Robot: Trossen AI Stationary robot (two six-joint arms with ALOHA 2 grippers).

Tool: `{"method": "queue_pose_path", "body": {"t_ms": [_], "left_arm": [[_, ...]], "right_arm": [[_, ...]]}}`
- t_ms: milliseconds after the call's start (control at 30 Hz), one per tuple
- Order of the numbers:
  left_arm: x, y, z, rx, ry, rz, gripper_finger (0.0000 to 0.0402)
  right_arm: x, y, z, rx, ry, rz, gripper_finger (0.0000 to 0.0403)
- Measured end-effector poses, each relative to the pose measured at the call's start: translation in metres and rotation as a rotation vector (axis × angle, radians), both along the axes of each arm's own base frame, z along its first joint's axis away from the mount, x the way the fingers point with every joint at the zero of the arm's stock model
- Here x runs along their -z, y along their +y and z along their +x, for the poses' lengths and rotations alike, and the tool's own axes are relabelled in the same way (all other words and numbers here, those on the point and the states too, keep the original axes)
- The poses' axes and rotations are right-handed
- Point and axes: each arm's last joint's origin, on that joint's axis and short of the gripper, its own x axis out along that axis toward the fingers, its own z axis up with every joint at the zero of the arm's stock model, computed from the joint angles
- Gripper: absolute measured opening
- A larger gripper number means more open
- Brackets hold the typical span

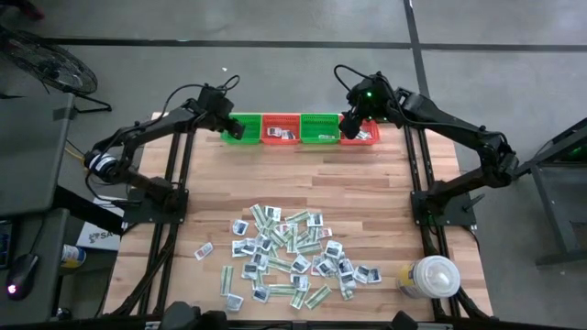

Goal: Pick & Place First Aid Supplies
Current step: Put the blue alcohol pad in the left green bin

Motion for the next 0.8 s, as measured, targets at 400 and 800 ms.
{"method": "queue_pose_path", "body": {"t_ms": [400,800], "left_arm": [[-0.038,-0.017,-0.009,0.125,-0.004,0.216,0.0140],[-0.058,-0.061,0.012,0.399,-0.043,0.319,0.0140]], "right_arm": [[0.000,0.001,0.001,-0.049,0.013,-0.007,0.0204],[0.003,0.006,0.001,-0.209,-0.002,0.084,0.0204]]}}
